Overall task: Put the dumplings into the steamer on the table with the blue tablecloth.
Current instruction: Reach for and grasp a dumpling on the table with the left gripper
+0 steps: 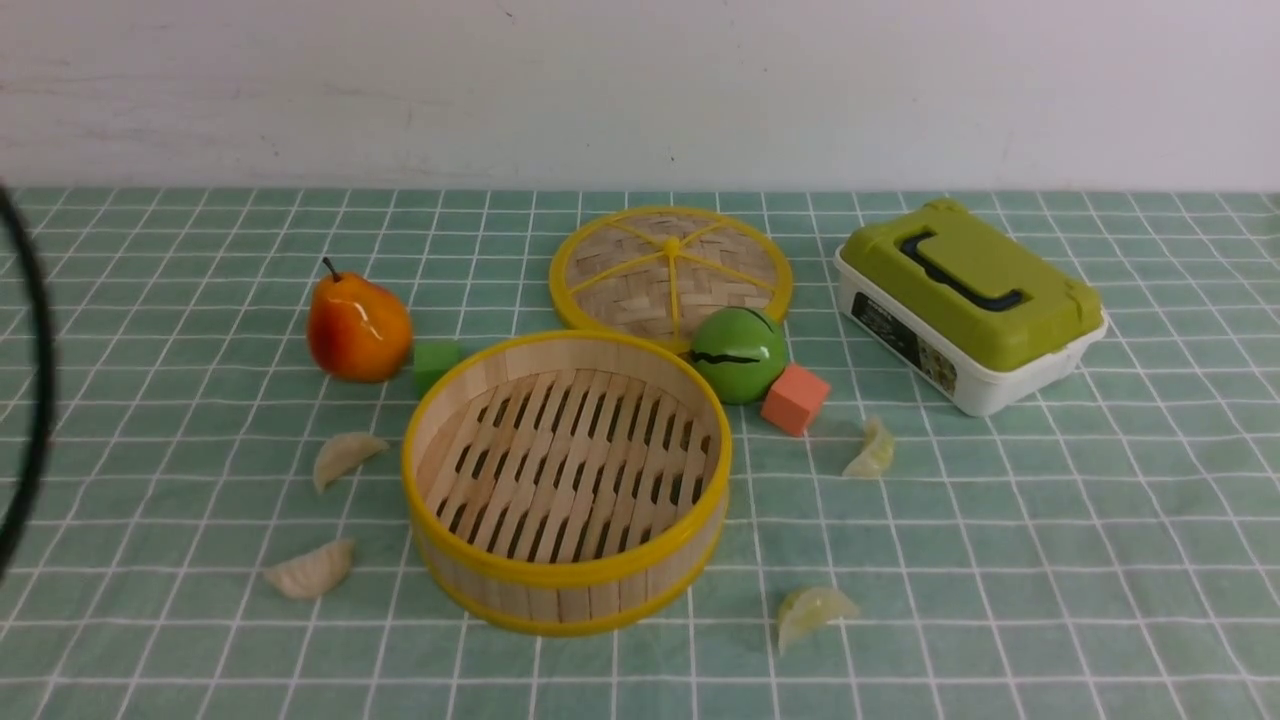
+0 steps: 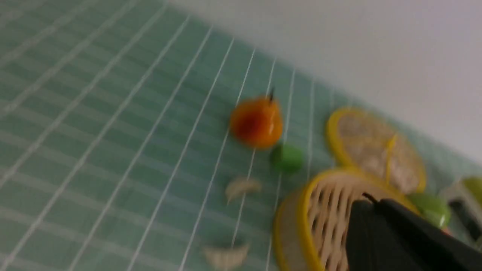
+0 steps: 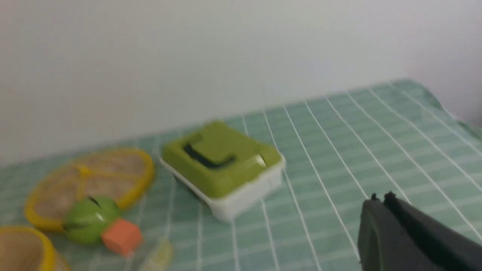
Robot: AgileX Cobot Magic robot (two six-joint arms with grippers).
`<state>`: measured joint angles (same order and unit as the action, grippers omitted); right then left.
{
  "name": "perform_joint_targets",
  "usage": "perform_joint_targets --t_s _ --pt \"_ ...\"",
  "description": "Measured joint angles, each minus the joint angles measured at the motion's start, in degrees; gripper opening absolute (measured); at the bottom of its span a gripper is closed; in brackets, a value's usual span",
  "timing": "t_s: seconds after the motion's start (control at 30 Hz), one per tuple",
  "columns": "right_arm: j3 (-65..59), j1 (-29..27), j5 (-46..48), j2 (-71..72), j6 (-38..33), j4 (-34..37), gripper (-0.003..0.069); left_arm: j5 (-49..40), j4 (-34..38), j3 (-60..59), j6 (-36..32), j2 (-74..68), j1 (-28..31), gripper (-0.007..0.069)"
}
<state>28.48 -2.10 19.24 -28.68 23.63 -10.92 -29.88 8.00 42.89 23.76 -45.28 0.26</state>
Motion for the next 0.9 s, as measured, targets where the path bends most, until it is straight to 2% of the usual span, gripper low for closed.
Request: perform_joint_targets --t_s 0.1,0.13,0.17,0.2,0.23,0.3,0.33,0.4,0.5,0.53,0.57,0.73,0.8,0.9 --pt "2.4 2.7 7.9 -5.8 -6.3 1.7 -0.0004 -7.5 11.6 1.1 -10.4 -6.0 0.0 -0.0004" --pt "3.0 4.8 10.6 -8.4 -10.4 3.9 -0.0003 -10.8 18.9 1.2 -18.2 -8.7 0.0 -0.0014" --pt "3.3 6.1 12.6 -10.5 -12.9 5.4 -0.0004 -11.9 22.1 1.2 -22.9 -10.2 0.0 -0.0014" --pt "3.4 6.8 12.9 -10.9 -14.0 5.8 -0.0004 -12.5 24.2 1.2 -24.1 -10.5 0.0 -0.0014" --pt "3.6 8.8 14.9 -14.0 -17.5 8.7 -0.0004 -14.2 30.1 1.3 -32.3 -13.0 0.0 -0.0014" --pt "3.7 12.6 17.4 -19.0 -23.2 13.2 -0.0003 -16.8 39.0 2.1 -42.5 -16.8 0.0 -0.0014" --pt "3.7 14.0 17.8 -21.3 -25.4 15.2 -0.0002 -18.0 40.6 3.1 -45.4 -18.7 0.0 -0.0014" --pt "3.7 16.3 17.9 -25.1 -29.5 19.2 -0.0002 -20.5 40.6 6.5 -47.9 -22.6 0.0 -0.0014" --pt "3.7 18.8 17.2 -28.9 -34.1 22.7 -0.0002 -22.3 37.9 11.3 -47.3 -26.9 0.0 -0.0014" --pt "3.8 20.0 16.6 -31.3 -37.9 24.9 -0.0001 -22.8 34.5 15.7 -45.6 -30.4 0.0 -0.0014" --pt "3.8 20.2 16.4 -31.5 -38.7 25.5 -0.0001 -22.8 34.0 16.2 -45.4 -31.3 0.0 -0.0014" --pt "3.9 21.5 15.3 -34.3 -46.7 32.8 -0.0001 -22.6 19.8 29.9 -43.0 -44.2 0.0 -0.0012" --pt "3.9 21.5 15.2 -34.3 -48.4 35.1 -0.0001 -22.2 16.7 33.1 -44.1 -48.4 0.0 0.0009" --pt "4.0 21.5 14.9 -34.4 -50.2 38.0 0.0001 -21.3 13.0 36.7 -47.4 -54.0 0.0 0.0082"
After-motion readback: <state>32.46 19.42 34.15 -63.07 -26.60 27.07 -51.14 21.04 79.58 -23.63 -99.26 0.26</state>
